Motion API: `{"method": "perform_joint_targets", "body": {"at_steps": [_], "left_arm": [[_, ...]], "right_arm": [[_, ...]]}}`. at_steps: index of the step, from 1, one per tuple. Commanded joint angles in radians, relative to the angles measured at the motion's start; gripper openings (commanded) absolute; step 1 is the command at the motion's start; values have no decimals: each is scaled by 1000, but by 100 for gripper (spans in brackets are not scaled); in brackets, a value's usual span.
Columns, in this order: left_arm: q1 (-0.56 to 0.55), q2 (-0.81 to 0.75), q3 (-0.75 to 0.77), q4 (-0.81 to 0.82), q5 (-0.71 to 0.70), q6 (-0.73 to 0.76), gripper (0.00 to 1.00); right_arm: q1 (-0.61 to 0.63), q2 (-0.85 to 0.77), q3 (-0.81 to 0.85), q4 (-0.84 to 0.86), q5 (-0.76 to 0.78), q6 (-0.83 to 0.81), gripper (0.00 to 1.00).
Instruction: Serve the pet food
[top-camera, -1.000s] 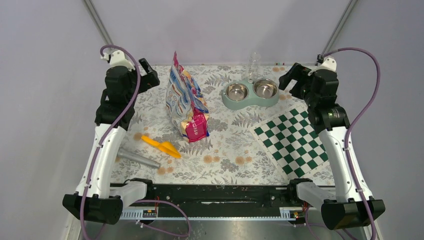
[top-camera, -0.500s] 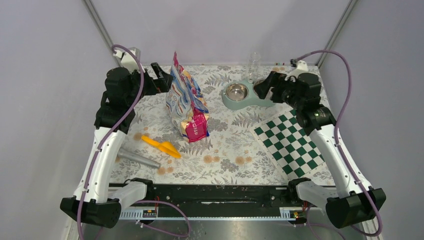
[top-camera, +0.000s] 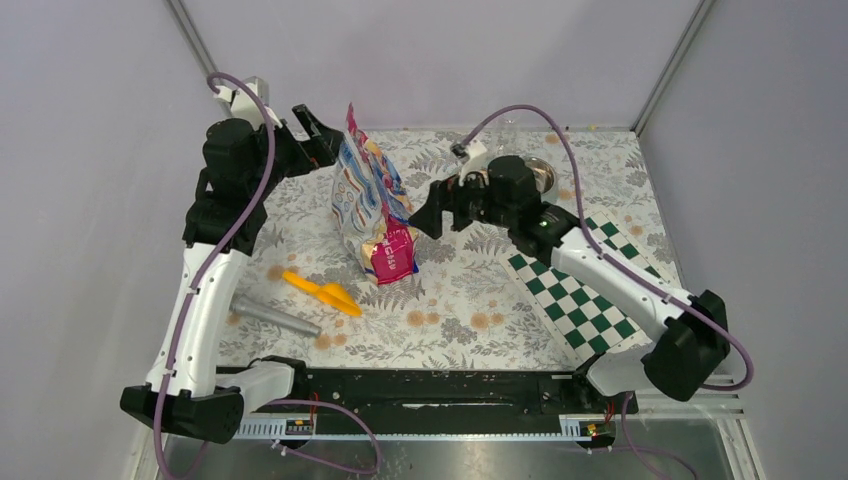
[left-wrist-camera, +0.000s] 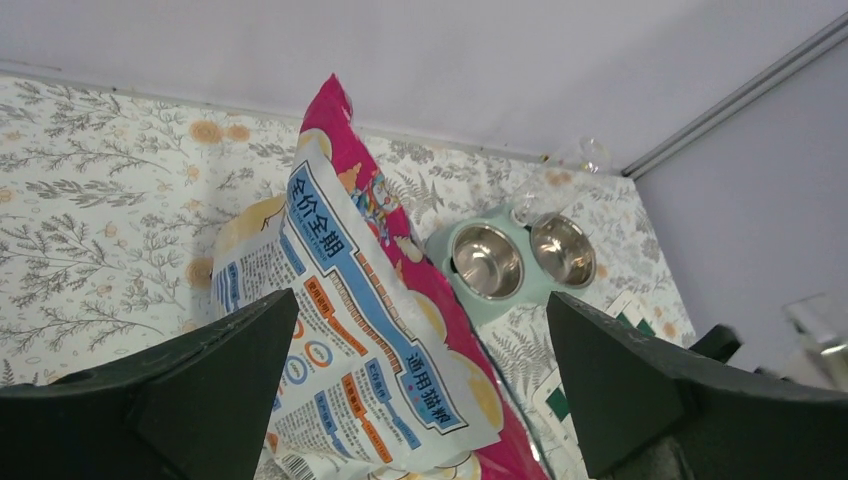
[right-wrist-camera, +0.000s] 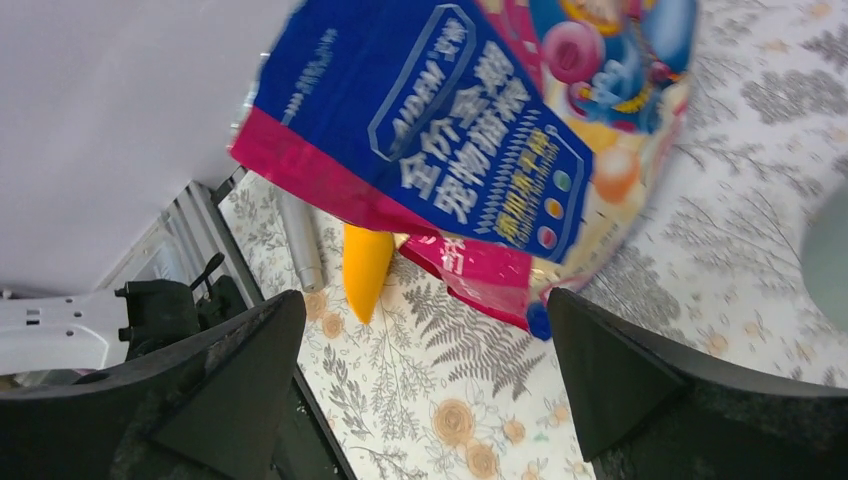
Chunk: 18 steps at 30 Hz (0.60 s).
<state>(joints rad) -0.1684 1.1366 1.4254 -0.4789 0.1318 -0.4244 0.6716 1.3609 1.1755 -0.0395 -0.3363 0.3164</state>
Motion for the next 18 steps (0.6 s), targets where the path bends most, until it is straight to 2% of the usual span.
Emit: {"method": "perform_joint_targets", "body": {"at_steps": [1, 6, 10, 15, 16, 18], "left_arm": [[2, 3, 65, 19, -54, -68, 98], [3, -6, 47, 15, -78, -82, 98], [3, -13, 36, 2, -119, -82, 98], [4, -17, 43, -14, -170, -61, 99], [3, -18, 44, -17, -176, -56, 99], [3, -19, 44, -22, -188, -50, 99]], "right_arm": [[83, 60, 85, 107, -19, -108, 99], [171, 133, 121, 133, 62, -242, 100], [200, 217, 176, 189, 160, -243, 96], [242, 292, 188, 254, 340, -237, 81], [249, 296, 181, 267, 379, -238, 75], [257, 300, 171, 284, 416, -241, 56]]}}
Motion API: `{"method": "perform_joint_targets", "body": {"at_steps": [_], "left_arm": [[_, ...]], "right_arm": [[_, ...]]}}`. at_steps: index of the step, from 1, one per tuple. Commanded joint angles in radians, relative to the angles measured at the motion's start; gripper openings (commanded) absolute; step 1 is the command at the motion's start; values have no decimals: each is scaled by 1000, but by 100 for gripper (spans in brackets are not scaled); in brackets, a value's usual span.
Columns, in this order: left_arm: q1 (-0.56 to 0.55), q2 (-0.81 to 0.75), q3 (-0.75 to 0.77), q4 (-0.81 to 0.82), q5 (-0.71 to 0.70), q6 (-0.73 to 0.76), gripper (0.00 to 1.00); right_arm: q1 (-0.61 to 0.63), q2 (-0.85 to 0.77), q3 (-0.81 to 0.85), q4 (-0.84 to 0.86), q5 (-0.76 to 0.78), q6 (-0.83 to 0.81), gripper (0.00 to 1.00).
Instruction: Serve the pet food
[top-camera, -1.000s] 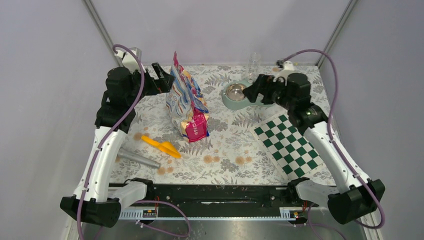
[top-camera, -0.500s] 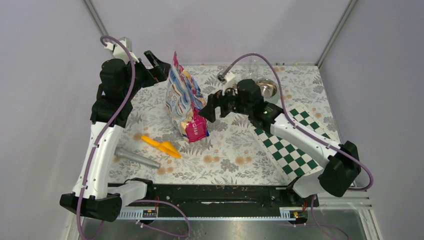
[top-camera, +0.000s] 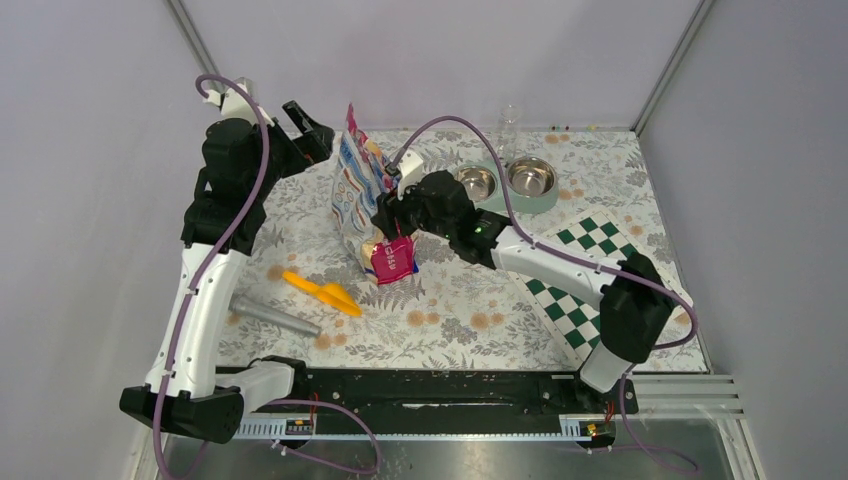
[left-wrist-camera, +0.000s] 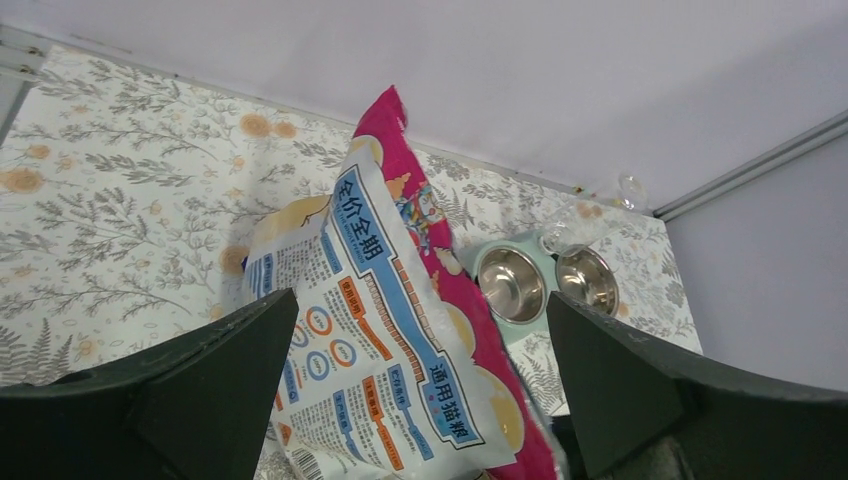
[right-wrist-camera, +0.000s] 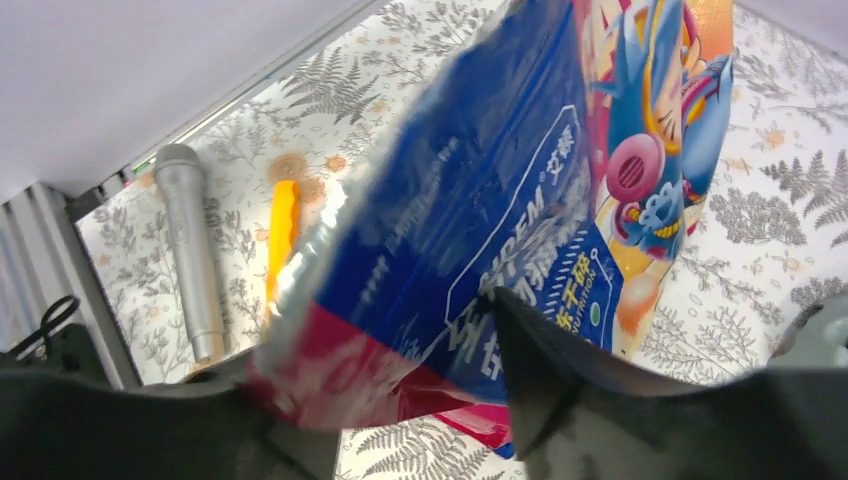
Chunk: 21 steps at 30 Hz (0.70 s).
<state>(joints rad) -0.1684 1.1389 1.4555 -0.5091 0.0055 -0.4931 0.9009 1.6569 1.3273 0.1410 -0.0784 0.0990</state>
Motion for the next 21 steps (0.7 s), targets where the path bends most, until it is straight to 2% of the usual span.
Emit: {"method": "perform_joint_targets", "body": {"at_steps": [1, 4, 5, 13, 16, 21], "left_arm": [[3, -22, 13, 6, -67, 20, 99], [3, -20, 12, 2, -80, 24, 99], [3, -21, 13, 3, -88, 24, 99], [3, -54, -31, 83, -163, 27, 99], [4, -52, -72, 104, -175, 14, 99], [3, -61, -187, 189, -214, -36, 99]], "right_arm": [[29, 4, 18, 104, 165, -25, 41], [29, -21, 1, 129, 185, -32, 4], [29, -33, -2, 133, 190, -40, 0], [29, -221, 9, -60, 137, -133, 0], [29, -304, -8, -117, 176, -113, 0], [40, -405, -77, -190, 126, -62, 0]]}}
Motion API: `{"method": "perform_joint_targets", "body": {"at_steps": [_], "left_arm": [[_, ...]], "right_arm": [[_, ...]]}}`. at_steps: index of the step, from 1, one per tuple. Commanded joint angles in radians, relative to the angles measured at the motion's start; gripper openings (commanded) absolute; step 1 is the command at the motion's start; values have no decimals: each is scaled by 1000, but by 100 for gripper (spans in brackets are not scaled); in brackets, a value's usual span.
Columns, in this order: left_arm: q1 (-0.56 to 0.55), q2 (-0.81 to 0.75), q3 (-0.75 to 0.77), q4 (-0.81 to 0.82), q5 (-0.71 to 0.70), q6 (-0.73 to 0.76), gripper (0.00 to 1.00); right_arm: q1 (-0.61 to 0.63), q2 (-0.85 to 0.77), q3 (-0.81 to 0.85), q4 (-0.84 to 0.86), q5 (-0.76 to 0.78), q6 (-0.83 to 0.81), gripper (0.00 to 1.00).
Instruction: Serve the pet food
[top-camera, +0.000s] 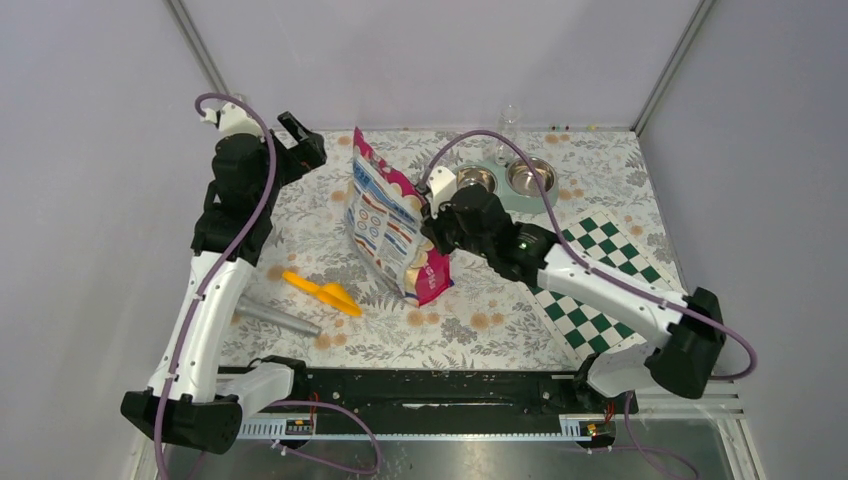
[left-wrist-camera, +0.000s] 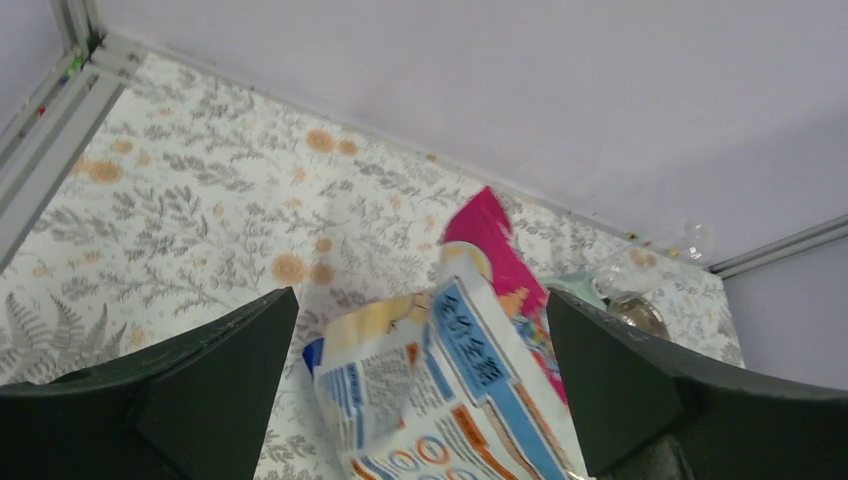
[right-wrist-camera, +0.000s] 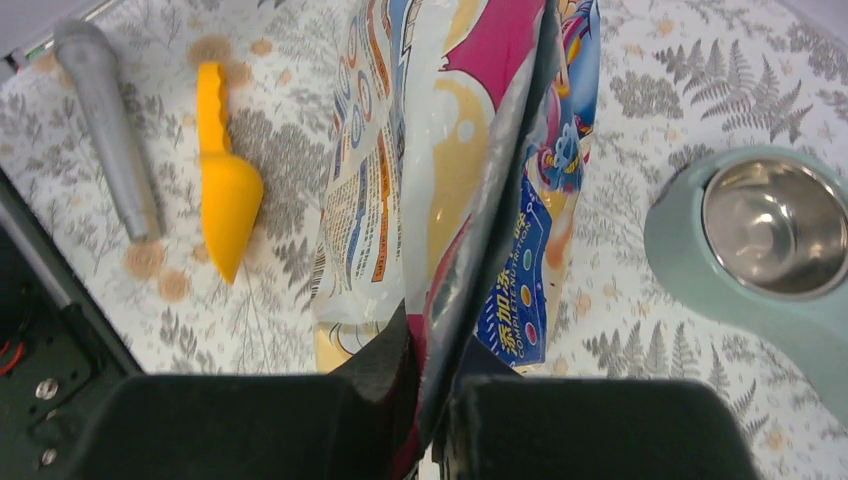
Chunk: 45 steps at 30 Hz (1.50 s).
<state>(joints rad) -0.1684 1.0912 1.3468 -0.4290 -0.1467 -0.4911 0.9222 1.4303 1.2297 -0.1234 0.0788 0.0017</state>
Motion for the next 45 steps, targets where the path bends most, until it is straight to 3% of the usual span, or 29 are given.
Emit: {"method": "perform_joint_targets", "body": {"at_steps": [1, 7, 8, 10, 11, 13, 17, 24, 26, 31, 34, 37, 41, 45], "left_arm": [[3, -13, -98, 118, -78, -47, 99], [3, 4, -246, 146, -97, -105, 98], [3, 11, -271, 141, -66, -115, 98], [3, 24, -306, 109, -32, -119, 96], [3, 32, -320, 88, -23, -124, 95], [4, 42, -353, 53, -3, -139, 94], [2, 64, -413, 52, 128, -210, 86], [-10, 61, -457, 6, 221, -250, 84], [-9, 64, -454, -3, 252, -232, 84], [-14, 79, -492, 14, 322, -228, 79], [-14, 86, -528, 46, 379, -224, 58], [-14, 93, -566, 86, 433, -223, 39], [-22, 129, -581, 138, 536, -203, 35], [-65, 163, -598, 241, 613, -191, 37]], "right_arm": [[26, -197, 13, 55, -30, 40, 0], [58, -316, -84, -13, -89, 73, 0], [57, -329, -101, -28, -104, 75, 15], [57, -350, -109, -81, -97, 77, 70], [58, -365, -108, -103, -86, 89, 88], [57, -410, -109, -122, -55, 131, 98], [56, -515, -137, -100, 19, 205, 99], [40, -527, -55, -294, 430, 333, 99], [-52, -529, -65, -319, 361, 393, 99], [-324, -417, -78, -291, 12, 607, 99], [-333, -267, -15, -294, -107, 606, 92], [-335, -139, 23, -279, -243, 635, 92], [-336, -25, 34, -269, -401, 715, 89], [-334, 20, -78, -103, -642, 783, 87]]}}
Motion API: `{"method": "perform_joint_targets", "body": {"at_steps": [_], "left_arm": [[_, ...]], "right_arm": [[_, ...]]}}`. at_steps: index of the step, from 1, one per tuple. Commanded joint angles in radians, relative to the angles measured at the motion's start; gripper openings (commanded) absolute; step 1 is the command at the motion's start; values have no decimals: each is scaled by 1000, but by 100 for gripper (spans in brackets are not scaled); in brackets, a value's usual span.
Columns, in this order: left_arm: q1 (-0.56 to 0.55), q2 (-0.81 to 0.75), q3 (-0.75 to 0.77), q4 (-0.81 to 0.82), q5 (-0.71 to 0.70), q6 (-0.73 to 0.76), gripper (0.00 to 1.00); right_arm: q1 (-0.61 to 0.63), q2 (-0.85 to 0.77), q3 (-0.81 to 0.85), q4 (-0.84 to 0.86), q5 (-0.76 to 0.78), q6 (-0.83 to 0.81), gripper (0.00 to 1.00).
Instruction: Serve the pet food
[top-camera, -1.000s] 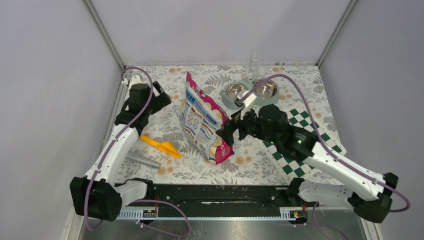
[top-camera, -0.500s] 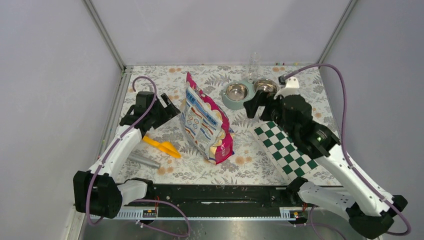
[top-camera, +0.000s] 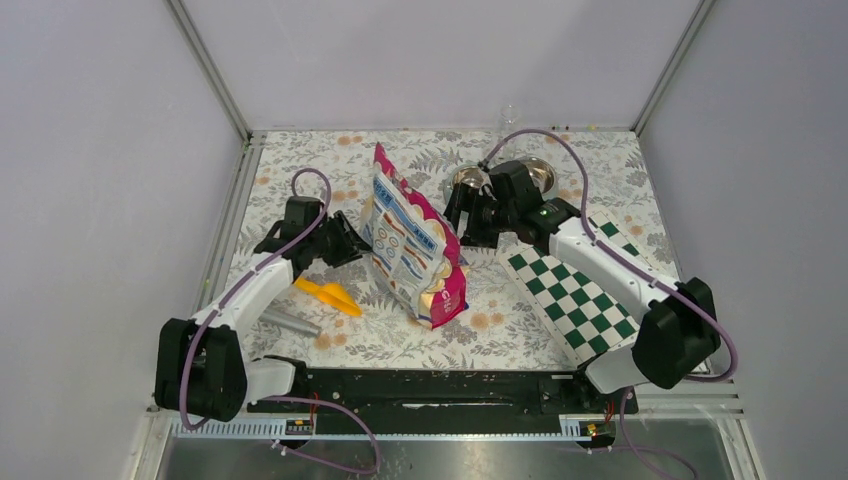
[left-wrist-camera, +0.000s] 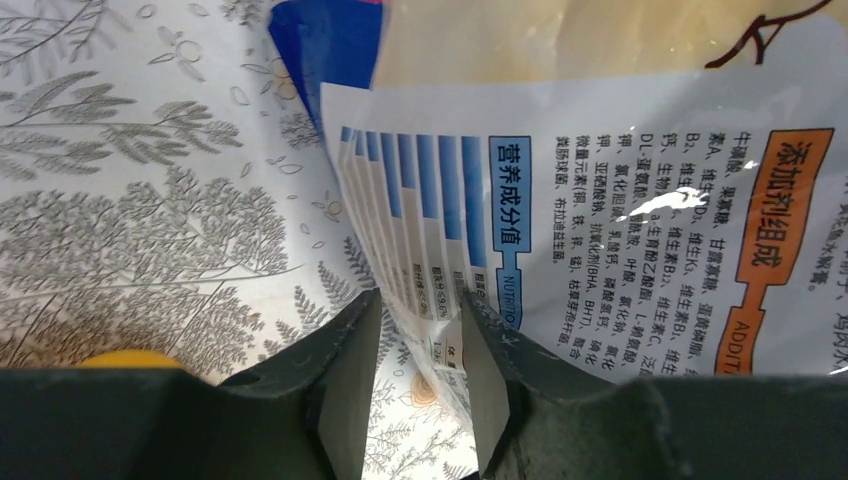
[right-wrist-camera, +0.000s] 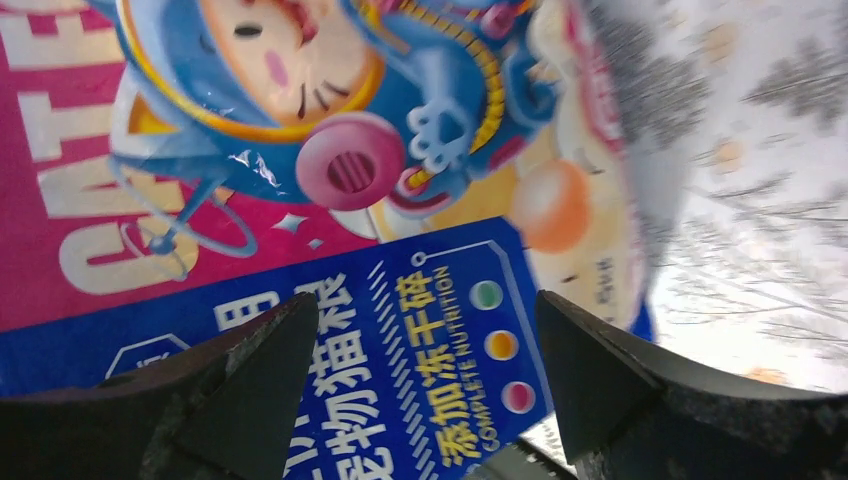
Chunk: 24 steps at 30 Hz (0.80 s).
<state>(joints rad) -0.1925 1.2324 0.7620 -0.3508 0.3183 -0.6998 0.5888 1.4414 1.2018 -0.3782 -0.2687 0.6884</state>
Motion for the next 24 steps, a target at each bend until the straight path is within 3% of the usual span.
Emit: {"method": "perform_joint_targets", "body": {"at_steps": [1, 5, 12, 17, 24], "left_arm": [[-53, 30, -22, 201, 166, 13, 38], [-70, 107, -59, 341, 266, -66, 41], [-71, 163, -38, 307, 256, -78, 40], [-71, 85, 32, 101, 104, -1, 39], [-70, -63, 324, -240, -197, 109, 55]], "right_arm": [[-1, 21, -75, 191, -339, 107, 86], [3, 45, -114, 254, -416, 141, 86], [49, 24, -185, 233, -357, 161, 86], [62, -104, -222, 113, -95, 137, 86], [59, -212, 57, -162, 222, 0, 88]]}}
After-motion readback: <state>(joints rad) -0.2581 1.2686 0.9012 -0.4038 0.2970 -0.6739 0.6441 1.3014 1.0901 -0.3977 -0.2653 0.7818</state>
